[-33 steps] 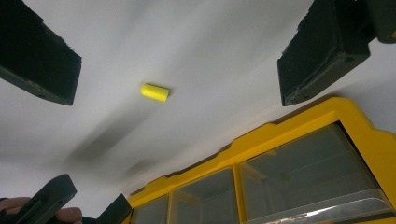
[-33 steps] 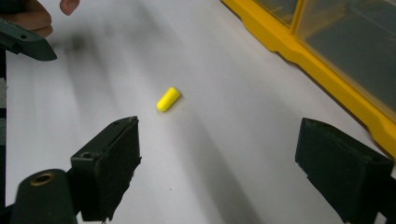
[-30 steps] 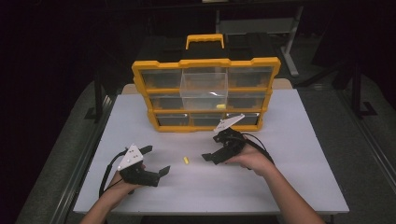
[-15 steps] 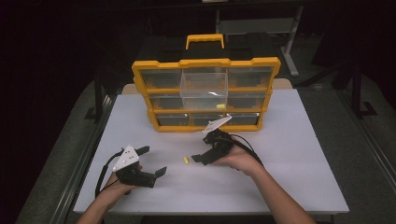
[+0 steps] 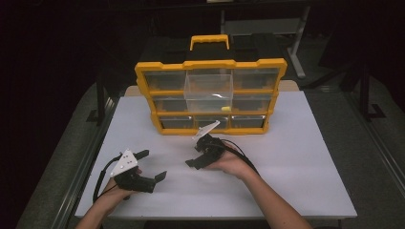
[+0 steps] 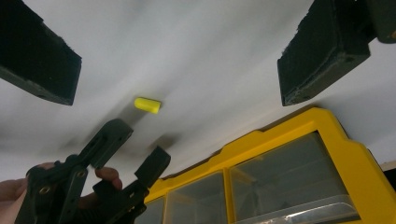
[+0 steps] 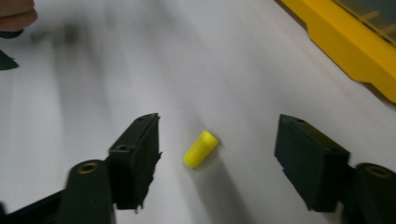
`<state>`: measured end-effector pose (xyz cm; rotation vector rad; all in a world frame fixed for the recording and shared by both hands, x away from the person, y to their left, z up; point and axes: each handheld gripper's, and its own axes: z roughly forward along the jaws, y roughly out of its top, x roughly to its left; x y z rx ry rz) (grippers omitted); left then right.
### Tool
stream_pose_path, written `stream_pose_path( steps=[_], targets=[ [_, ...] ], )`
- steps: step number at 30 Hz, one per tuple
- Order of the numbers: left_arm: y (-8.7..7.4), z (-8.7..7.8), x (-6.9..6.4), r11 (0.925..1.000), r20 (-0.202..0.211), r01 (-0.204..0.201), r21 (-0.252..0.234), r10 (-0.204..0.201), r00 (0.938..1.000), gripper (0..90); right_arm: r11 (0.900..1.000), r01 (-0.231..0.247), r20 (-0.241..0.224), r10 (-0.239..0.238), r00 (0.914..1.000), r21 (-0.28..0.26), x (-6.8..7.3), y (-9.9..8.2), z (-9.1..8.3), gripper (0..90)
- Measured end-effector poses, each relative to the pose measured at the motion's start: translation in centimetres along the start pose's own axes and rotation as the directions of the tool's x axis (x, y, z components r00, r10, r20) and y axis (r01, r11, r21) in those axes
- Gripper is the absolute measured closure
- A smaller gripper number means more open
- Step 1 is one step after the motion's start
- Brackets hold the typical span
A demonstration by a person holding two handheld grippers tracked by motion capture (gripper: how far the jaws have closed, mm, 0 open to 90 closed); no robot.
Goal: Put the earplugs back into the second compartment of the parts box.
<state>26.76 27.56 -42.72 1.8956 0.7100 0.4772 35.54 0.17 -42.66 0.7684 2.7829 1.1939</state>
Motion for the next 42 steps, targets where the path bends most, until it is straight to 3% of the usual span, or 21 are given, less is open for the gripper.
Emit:
stream_pose_path(
  steps=[12,28,42],
  targets=[
    [0.1,0.0,0.0,1.0,0.003,-0.003,-0.004,0.003,1.0,0.0,0.9989,0.012,-0.02,-0.011,0.9997,0.046,0.0,0.1,1.5,56.6],
    [0.2,0.1,-0.1,1.0,0.005,0.001,-0.005,-0.001,1.0,0.0,0.9946,0.061,-0.032,-0.059,0.9978,0.083,0.3,0.0,2.1,69.6],
    [0.2,0.1,-0.1,1.0,0.005,-0.001,-0.008,0.001,1.0,0.0,0.9961,0.046,-0.051,-0.042,0.9978,0.076,0.2,0.0,1.4,77.7]
  ],
)
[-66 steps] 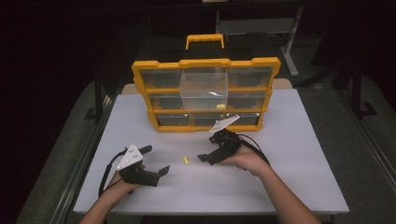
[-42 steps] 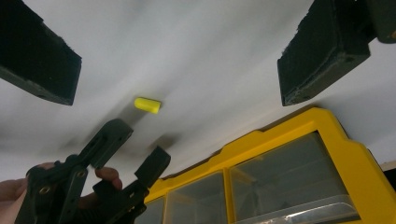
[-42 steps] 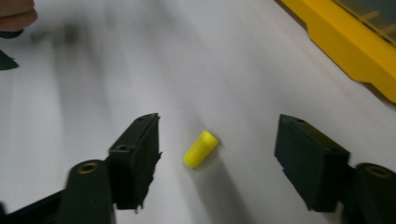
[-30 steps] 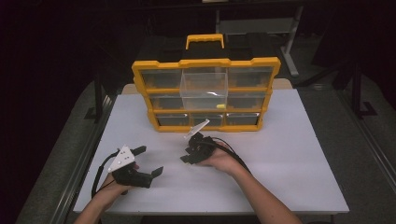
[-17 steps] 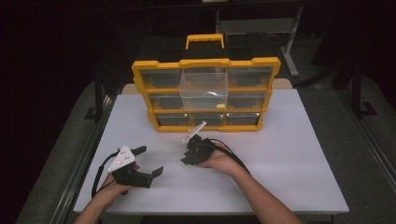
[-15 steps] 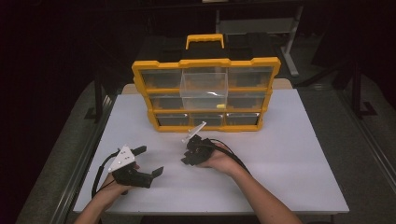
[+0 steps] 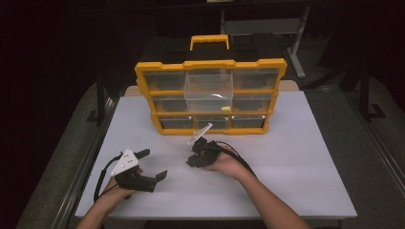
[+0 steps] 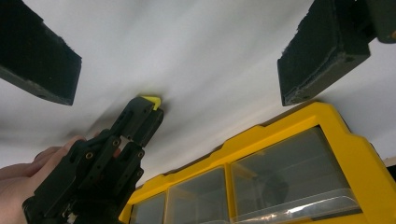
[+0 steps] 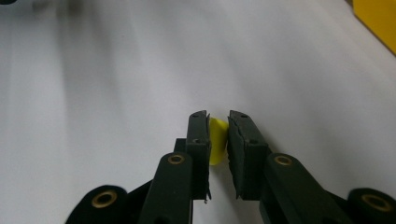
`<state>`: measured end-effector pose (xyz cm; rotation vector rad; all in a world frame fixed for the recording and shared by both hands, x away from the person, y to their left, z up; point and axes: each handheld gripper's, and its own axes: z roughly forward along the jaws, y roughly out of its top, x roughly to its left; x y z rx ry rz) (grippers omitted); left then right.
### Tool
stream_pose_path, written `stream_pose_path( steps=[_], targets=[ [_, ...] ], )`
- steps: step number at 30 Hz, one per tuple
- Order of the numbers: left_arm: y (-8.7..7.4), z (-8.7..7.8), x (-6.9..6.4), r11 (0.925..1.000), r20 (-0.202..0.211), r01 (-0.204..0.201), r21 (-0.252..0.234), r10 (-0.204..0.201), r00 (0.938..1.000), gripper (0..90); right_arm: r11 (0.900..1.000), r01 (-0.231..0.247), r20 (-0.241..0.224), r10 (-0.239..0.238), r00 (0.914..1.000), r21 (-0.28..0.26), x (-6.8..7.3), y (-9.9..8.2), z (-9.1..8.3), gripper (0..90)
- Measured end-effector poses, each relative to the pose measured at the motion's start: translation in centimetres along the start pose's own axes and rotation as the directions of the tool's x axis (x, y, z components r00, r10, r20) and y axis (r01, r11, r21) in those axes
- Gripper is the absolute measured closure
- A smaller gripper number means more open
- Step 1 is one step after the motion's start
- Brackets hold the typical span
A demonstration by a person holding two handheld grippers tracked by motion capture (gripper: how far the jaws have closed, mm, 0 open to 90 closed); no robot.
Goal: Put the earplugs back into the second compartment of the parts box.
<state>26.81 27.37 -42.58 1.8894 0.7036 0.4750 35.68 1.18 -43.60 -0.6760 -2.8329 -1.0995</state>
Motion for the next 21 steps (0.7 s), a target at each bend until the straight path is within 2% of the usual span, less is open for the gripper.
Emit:
stream_pose_path(
  steps=[15,21],
  targets=[
    [0.1,0.2,-0.2,1.0,0.004,0.002,0.003,-0.002,1.0,0.0,0.9997,-0.017,-0.007,0.017,0.9998,-0.019,-0.3,-0.6,-2.2,78.1],
    [0.0,0.3,-0.2,1.0,0.008,0.006,0.004,-0.006,1.0,0.0,0.9991,-0.022,0.002,0.022,0.9998,-0.035,-0.8,-1.2,-4.0,78.2]
  ],
)
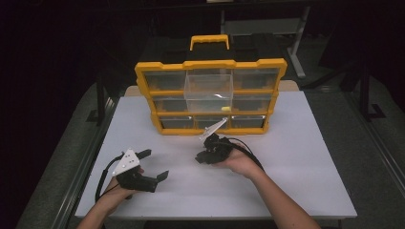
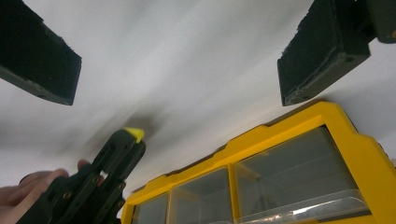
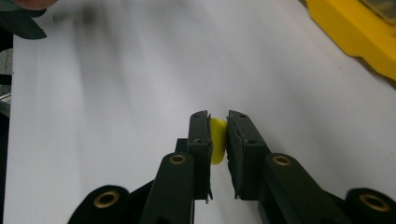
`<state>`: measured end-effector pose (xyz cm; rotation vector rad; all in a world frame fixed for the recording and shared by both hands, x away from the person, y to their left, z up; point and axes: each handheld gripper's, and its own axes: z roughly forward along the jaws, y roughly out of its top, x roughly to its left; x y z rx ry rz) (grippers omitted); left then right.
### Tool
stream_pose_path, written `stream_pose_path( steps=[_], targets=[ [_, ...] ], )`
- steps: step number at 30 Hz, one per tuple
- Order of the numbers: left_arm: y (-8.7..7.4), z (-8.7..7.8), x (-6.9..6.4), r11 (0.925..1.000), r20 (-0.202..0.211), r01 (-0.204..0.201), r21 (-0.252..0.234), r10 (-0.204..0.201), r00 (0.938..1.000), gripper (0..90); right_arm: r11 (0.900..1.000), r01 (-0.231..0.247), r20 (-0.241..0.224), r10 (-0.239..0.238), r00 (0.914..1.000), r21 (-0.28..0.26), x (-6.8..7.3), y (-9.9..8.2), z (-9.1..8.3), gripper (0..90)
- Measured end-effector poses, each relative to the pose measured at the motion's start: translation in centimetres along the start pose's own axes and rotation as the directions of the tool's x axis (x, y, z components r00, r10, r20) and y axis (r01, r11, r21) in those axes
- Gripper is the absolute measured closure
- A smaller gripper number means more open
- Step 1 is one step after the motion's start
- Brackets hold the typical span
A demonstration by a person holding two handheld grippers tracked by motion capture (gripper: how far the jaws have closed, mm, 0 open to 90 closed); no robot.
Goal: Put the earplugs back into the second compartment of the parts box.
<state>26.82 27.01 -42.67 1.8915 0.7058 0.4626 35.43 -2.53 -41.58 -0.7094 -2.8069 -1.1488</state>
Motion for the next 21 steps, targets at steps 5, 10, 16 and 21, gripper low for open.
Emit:
stream_pose_path(
  steps=[5,10,16,21],
  targets=[
    [0.0,0.0,0.0,1.0,0.0,-0.001,0.001,0.001,1.0,0.0,1.0,-0.003,0.008,0.003,1.0,-0.005,-0.3,-0.4,-1.4,78.2],
    [0.0,0.1,0.0,1.0,0.0,0.002,0.002,-0.002,1.0,0.0,0.9999,-0.011,0.014,0.011,0.9998,-0.013,-0.5,-0.8,-2.5,78.1],
    [-0.1,0.1,0.1,1.0,-0.002,0.006,0.004,-0.006,1.0,0.0,0.9994,-0.026,0.031,0.027,0.9992,-0.02,-0.9,-1.3,-4.4,78.2],
    [-0.1,0.1,0.1,1.0,-0.004,0.006,0.006,-0.006,1.0,0.0,0.9991,-0.03,0.041,0.032,0.9987,-0.03,-1.2,-1.5,-6.1,78.3]
  ],
)
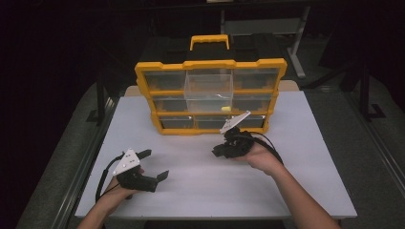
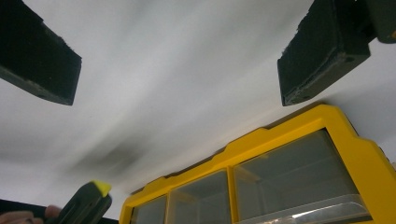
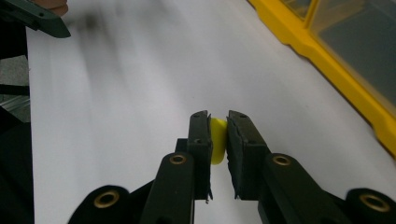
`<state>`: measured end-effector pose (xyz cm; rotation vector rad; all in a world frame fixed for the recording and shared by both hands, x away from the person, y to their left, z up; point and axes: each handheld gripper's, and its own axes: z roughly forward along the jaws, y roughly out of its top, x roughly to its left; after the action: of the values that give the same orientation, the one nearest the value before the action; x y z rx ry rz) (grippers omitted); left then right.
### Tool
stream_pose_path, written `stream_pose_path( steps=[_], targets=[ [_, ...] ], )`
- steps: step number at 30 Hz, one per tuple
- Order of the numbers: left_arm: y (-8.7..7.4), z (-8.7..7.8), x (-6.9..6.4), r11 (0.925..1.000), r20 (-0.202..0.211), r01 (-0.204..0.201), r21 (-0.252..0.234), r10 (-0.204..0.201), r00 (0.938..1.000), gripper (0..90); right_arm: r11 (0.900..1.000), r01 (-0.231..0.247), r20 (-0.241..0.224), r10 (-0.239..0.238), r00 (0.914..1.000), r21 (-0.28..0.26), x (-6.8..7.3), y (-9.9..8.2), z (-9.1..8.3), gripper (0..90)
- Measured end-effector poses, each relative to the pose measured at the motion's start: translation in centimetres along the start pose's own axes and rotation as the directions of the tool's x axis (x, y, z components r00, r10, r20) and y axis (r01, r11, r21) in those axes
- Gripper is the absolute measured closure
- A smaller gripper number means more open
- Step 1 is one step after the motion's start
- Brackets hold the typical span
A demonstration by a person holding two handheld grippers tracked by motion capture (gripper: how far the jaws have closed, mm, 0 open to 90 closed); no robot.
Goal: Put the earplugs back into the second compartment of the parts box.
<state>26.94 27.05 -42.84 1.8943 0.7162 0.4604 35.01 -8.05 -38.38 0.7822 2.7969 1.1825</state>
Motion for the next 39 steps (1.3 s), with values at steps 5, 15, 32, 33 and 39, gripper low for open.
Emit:
stream_pose_path(
  steps=[5,15,32,33,39],
  targets=[
    [0.0,0.0,0.0,1.0,-0.001,0.001,0.001,-0.001,1.0,0.0,1.0,-0.008,0.006,0.008,1.0,-0.005,-0.3,0.0,-1.6,78.3],
    [0.0,0.0,0.1,1.0,-0.001,0.002,0.002,-0.002,1.0,0.0,0.9994,-0.018,0.012,0.019,0.9998,-0.029,-0.9,0.4,-5.1,78.5],
    [-0.1,0.1,0.0,1.0,-0.001,-0.001,0.004,0.001,1.0,0.0,0.9986,-0.03,0.04,0.031,0.9987,-0.044,-1.4,2.1,-10.9,78.5],
    [-0.1,0.1,0.0,1.0,-0.002,-0.001,0.005,0.001,1.0,0.0,0.9986,-0.027,0.042,0.029,0.9987,-0.044,-1.4,2.3,-11.3,78.5],
    [-0.1,0.1,0.0,1.0,-0.001,-0.001,0.006,0.001,1.0,0.0,0.9981,-0.027,0.046,0.03,0.9985,-0.055,-1.4,3.3,-13.1,78.4]
  ],
)
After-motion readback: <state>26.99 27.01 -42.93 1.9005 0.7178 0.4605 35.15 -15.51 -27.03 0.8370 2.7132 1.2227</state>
